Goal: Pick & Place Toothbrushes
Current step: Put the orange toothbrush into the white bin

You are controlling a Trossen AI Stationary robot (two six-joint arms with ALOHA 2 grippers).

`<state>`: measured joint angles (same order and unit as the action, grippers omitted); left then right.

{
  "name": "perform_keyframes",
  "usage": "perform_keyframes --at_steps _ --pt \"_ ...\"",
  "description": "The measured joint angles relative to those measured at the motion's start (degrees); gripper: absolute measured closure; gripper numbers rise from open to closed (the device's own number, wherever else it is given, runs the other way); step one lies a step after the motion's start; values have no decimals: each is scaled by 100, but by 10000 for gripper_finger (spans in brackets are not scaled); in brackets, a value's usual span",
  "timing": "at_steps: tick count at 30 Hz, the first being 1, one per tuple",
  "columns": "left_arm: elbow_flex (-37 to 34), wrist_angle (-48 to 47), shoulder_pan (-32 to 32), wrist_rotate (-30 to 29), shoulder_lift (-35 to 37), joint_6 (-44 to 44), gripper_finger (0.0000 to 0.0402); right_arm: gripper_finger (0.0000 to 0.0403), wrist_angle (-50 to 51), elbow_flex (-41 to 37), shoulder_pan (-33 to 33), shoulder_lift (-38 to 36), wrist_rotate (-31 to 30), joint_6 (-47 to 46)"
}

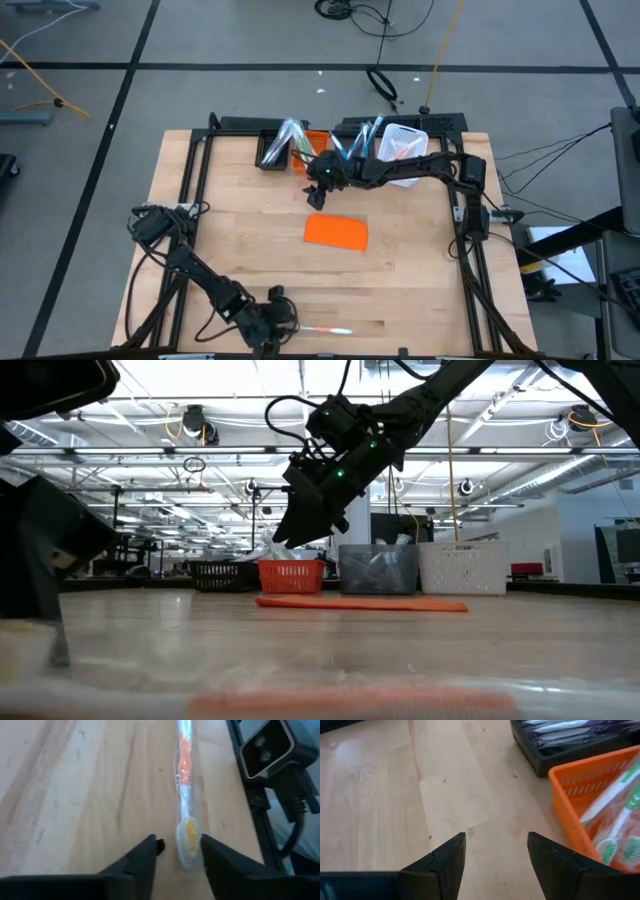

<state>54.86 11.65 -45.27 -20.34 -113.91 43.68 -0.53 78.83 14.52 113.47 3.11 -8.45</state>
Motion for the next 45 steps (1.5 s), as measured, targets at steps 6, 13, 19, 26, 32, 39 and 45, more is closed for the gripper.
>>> perform_keyframes --at_steps 6,13,19,26,32,39,45 --pt "-12 -25 10 -181 -2 15 379 195 3 0 -55 0 0 9" --pt "-19 -52 -20 -491 70 182 394 195 69 0 -54 0 -2 11" --pt "-30 -1092 -112 -1423 556 645 397 195 82 0 -63 0 5 10" --pt "-29 -3207 -263 -2501 1389 1979 397 195 82 0 -76 0 15 -4" --pt "-27 -4525 -149 -2630 1938 2350 397 195 29 0 -76 0 208 -15" --pt "-27 -5327 342 -2139 1996 2291 397 195 -760 0 -244 0 1724 23" --pt "-27 -5489 576 -2062 1993 2030 397 195 -688 0 -587 -2 2247 286"
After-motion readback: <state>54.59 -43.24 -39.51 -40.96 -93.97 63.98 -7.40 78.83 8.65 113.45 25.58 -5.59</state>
